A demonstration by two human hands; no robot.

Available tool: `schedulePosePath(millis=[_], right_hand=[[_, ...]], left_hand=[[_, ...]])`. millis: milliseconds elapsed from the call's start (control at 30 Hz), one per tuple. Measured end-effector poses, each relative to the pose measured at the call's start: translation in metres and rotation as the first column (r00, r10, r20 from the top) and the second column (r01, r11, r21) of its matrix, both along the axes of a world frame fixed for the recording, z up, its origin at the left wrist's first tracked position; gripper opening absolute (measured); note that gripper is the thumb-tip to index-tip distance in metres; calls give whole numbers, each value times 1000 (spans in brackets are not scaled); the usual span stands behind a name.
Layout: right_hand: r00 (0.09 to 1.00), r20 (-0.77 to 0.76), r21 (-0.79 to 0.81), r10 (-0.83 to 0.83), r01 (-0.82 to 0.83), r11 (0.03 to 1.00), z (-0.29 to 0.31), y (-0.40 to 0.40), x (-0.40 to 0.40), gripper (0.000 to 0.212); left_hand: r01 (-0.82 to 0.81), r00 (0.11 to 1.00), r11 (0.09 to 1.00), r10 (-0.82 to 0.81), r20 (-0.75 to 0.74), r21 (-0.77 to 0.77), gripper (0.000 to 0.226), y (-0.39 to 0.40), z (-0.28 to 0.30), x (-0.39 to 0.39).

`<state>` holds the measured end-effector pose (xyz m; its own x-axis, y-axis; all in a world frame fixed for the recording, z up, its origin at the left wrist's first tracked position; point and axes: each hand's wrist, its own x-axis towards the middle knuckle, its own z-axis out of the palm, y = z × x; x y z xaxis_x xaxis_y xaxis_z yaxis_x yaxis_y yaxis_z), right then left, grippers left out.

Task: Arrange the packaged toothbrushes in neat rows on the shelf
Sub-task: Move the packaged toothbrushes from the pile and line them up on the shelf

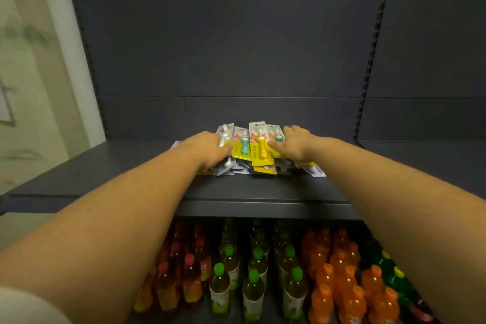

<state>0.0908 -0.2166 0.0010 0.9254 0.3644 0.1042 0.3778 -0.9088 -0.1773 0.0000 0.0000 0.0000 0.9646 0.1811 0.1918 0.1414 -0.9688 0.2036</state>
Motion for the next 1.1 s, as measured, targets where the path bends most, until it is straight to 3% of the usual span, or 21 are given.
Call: schedulePosePath(millis=[167,333,600,733,900,1100], right_hand=[[997,57,-65,-57,61,996,-7,6,-15,90],[992,110,-79,-67,76,994,-14,20,-26,91],[981,30,52,-190,188,981,-11,43,-39,61],[980,-33,240,-197,200,950,-7,48,-44,29],[983,-74,493,-171,185,850,-1,49,-50,29],[982,-123,698,-145,189,691,-6,46,-60,22]], left_hand=[[-59,998,989,55,-27,-137,50,6,-4,13],[-126,991,979,120,-52,-158,57,11,-4,21],[-141,990,883,134,-48,-448,50,26,-2,28],[-132,991,810,122,-56,-571,40,29,-3,28],[-78,997,839,77,-24,-538,59,28,-3,30],[-91,996,875,89,-28,-476,58,17,3,33]])
